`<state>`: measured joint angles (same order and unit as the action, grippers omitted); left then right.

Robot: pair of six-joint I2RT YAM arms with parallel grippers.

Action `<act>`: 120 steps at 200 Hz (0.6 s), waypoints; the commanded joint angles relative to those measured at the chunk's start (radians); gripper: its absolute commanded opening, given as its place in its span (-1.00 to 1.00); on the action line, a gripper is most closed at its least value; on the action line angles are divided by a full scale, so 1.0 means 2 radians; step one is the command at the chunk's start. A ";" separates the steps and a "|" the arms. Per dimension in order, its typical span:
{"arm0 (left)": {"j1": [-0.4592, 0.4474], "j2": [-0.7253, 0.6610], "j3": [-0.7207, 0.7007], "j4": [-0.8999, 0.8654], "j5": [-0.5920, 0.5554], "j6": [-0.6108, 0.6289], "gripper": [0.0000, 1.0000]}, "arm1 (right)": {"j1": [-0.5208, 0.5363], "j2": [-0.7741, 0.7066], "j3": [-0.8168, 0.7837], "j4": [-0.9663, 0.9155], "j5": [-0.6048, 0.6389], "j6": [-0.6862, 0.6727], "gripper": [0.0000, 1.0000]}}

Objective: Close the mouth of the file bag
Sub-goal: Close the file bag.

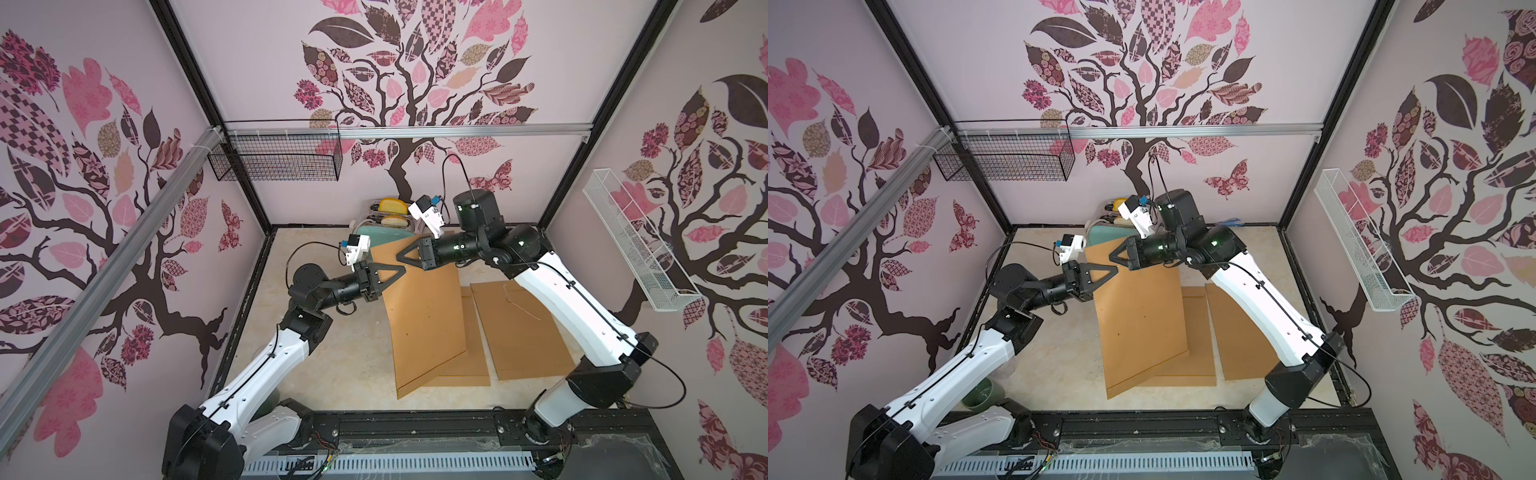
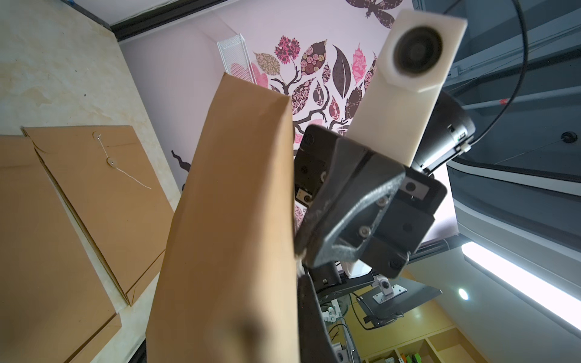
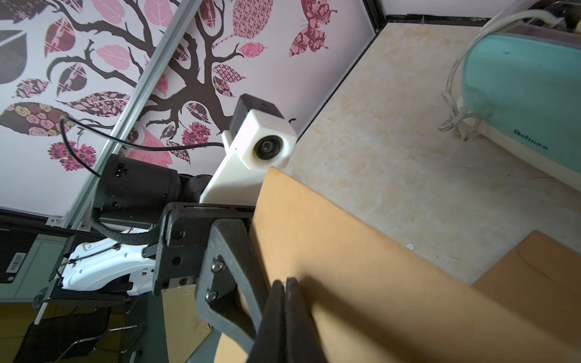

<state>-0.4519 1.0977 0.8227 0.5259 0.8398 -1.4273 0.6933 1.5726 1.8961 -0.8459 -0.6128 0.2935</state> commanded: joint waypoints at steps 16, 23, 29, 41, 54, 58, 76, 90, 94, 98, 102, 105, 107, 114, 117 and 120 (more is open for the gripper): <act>-0.001 0.000 0.014 0.046 -0.010 -0.007 -1.00 | 0.019 -0.070 -0.095 0.082 -0.008 0.035 -1.00; -0.002 0.001 0.016 0.046 -0.009 -0.009 -1.00 | 0.020 -0.079 -0.108 0.095 -0.007 0.040 -1.00; -0.001 0.000 0.015 0.046 -0.009 -0.009 -1.00 | 0.021 -0.085 -0.115 0.102 -0.006 0.043 -1.00; -0.002 0.000 0.014 0.045 -0.010 -0.008 -1.00 | 0.021 -0.089 -0.111 0.095 0.002 0.037 -1.00; -0.001 -0.003 0.010 0.043 -0.012 -0.007 -1.00 | 0.020 -0.087 -0.096 0.081 0.011 0.028 -1.00; -0.002 -0.003 0.009 0.042 -0.012 -0.007 -1.00 | 0.021 -0.086 -0.092 0.079 0.011 0.026 -1.00; -0.002 -0.004 0.010 0.036 -0.010 -0.003 -1.00 | 0.021 -0.088 -0.084 0.082 0.011 0.025 -1.00; -0.002 -0.004 0.009 0.034 -0.010 -0.001 -1.00 | 0.020 -0.089 -0.073 0.077 0.014 0.021 -1.00; -0.002 -0.004 0.009 0.033 -0.010 0.000 -1.00 | 0.020 -0.089 -0.068 0.075 0.016 0.019 -1.00; -0.002 -0.004 0.009 0.032 -0.010 0.000 -1.00 | 0.020 -0.088 -0.063 0.072 0.018 0.016 -1.00; -0.002 -0.004 0.009 0.031 -0.010 0.001 -1.00 | 0.020 -0.087 -0.058 0.069 0.020 0.014 -1.00; -0.002 -0.004 0.009 0.030 -0.010 0.001 -1.00 | 0.020 -0.087 -0.055 0.068 0.020 0.014 -1.00; -0.002 -0.004 0.010 0.030 -0.010 0.001 -1.00 | 0.020 -0.086 -0.053 0.067 0.020 0.014 -1.00; -0.002 -0.005 0.009 0.029 -0.009 0.002 -1.00 | 0.019 -0.085 -0.047 0.065 0.020 0.013 -1.00; -0.002 -0.006 0.009 0.028 -0.009 0.002 -1.00 | 0.019 -0.086 -0.044 0.065 0.020 0.013 -1.00; -0.002 -0.006 0.009 0.028 -0.009 0.003 -1.00 | 0.019 -0.087 -0.044 0.065 0.020 0.013 -1.00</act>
<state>-0.4587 1.1023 0.8227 0.5537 0.8352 -1.4391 0.7284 1.4170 1.7340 -0.6960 -0.5789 0.3412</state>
